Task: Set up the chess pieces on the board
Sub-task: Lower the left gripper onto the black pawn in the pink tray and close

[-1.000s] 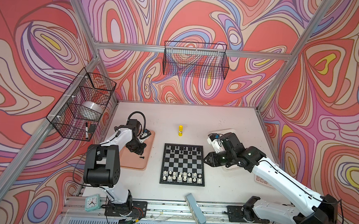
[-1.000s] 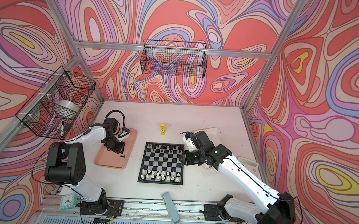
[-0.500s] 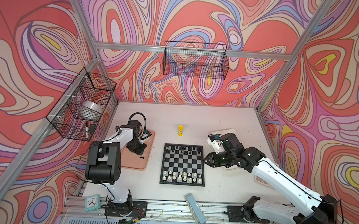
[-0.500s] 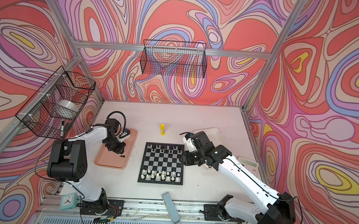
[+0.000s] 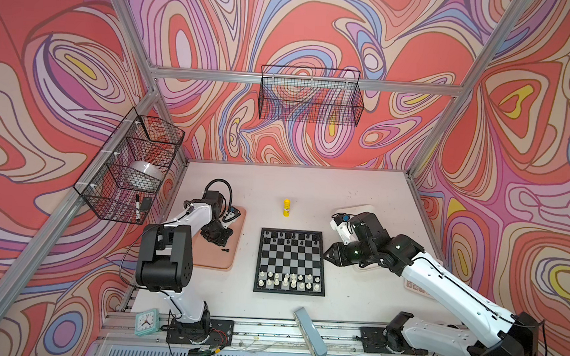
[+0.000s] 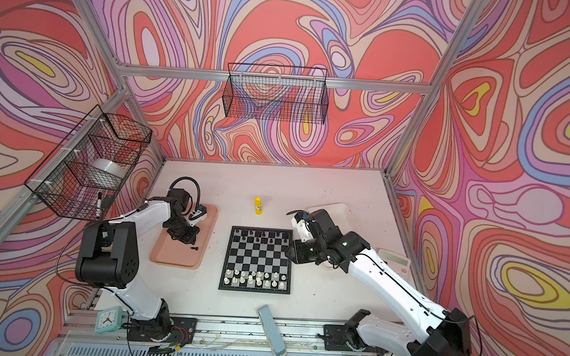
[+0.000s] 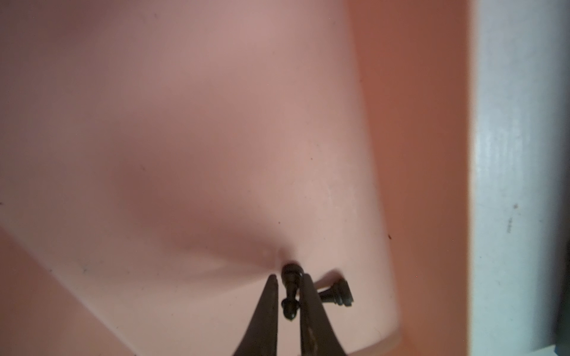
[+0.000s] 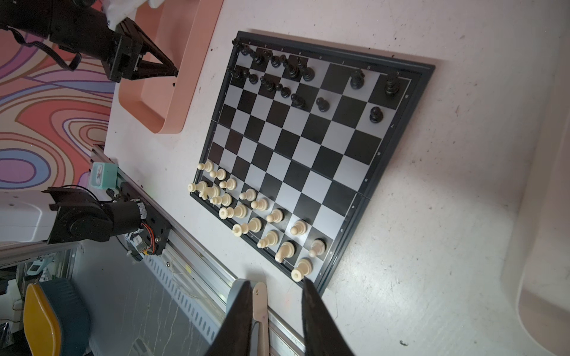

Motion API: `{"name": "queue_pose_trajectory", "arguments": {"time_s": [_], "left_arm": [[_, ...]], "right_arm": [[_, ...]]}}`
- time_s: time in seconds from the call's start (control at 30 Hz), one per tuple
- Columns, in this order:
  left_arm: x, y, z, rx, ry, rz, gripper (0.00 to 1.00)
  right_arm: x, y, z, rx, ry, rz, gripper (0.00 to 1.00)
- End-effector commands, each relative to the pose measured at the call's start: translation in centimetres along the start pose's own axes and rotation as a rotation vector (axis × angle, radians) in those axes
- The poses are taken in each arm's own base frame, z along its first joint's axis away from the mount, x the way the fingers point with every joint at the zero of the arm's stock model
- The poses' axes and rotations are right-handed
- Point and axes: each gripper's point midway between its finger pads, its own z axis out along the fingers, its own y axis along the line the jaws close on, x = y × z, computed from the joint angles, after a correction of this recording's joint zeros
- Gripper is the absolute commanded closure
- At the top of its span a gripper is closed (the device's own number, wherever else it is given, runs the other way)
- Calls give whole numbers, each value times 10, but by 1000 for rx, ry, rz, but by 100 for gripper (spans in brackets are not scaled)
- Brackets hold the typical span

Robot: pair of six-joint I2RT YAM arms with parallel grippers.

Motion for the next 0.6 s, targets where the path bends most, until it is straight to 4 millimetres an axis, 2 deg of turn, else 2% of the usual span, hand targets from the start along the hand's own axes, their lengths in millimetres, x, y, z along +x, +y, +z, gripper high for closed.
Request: {"name": "queue_pose_trajectory", "arguments": {"time_s": [0.0,0.3,0.57], "left_arm": [[4,1,3,2,14,-2,86],[2,3,-4,-4,6,2,88],[-9,5,-28,-24,-30,14,88]], "right_arm": [[3,-5,-2,16,-7,8,72],[3,-4,-3,16,-9,5,72],[2,-4,-2,16,-10,4,72]]}}
